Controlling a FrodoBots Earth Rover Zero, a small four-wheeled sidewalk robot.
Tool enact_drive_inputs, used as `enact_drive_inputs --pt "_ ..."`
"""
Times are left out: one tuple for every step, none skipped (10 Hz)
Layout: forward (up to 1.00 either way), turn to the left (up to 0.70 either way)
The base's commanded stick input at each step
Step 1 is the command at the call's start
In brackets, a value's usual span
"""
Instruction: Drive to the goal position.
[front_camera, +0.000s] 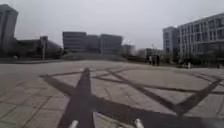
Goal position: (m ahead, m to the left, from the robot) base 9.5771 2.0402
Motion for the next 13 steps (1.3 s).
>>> enact_drive_inputs --pt "1.00 0.02" --pt "1.00 0.02" --pt "1.00 0.02" --pt "1.00 0.02" --pt "1.00 0.02" --pt "1.00 0.02" --pt "1.00 0.02" --pt "1.00 0.02" --pt "1.00 0.02" --pt "1.00 0.02" --pt "1.00 0.02" --pt "1.00 0.02" --pt "1.00 0.02"
